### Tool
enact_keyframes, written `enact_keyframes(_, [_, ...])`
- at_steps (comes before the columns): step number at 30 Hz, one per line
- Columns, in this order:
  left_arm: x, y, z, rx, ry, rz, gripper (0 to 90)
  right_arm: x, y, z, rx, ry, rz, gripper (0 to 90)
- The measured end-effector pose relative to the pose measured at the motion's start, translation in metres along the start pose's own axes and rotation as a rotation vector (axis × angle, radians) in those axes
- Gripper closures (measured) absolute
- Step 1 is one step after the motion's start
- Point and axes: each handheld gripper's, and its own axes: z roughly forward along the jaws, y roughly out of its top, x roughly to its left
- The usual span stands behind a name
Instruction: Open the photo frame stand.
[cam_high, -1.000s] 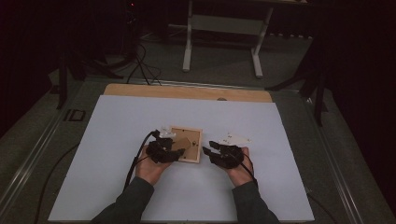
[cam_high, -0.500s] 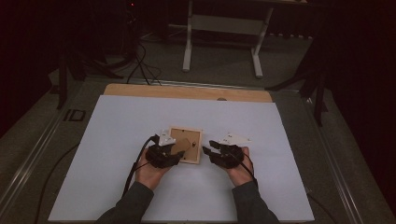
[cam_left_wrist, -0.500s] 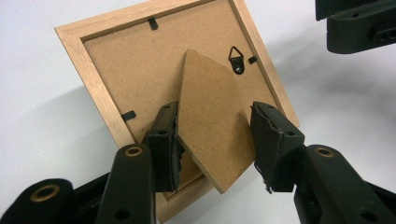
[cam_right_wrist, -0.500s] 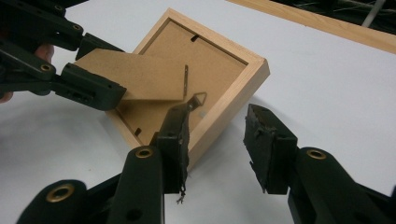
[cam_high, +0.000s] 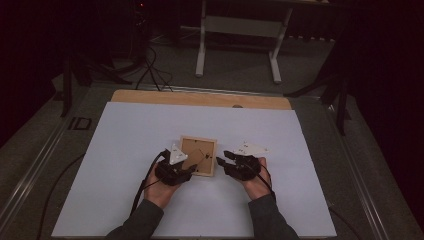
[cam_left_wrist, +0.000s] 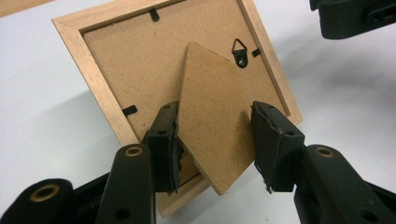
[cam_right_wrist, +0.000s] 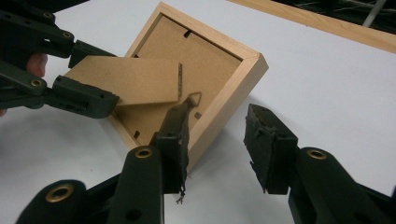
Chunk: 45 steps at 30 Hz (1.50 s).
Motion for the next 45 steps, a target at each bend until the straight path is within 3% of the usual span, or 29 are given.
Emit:
enact_keyframes(23, [-0.005,-0.008,-0.002,-0.026,0.028,0.035,55.2,0.0,0.015,-0.004,-0.01,0.009,-0.011,57.6])
enact_keyframes(45, [-0.018,-0.021,-0.006,-0.059,0.083,0.1,55.3,-0.012,0.029,0.015,0.024,0.011,0.015,56.2])
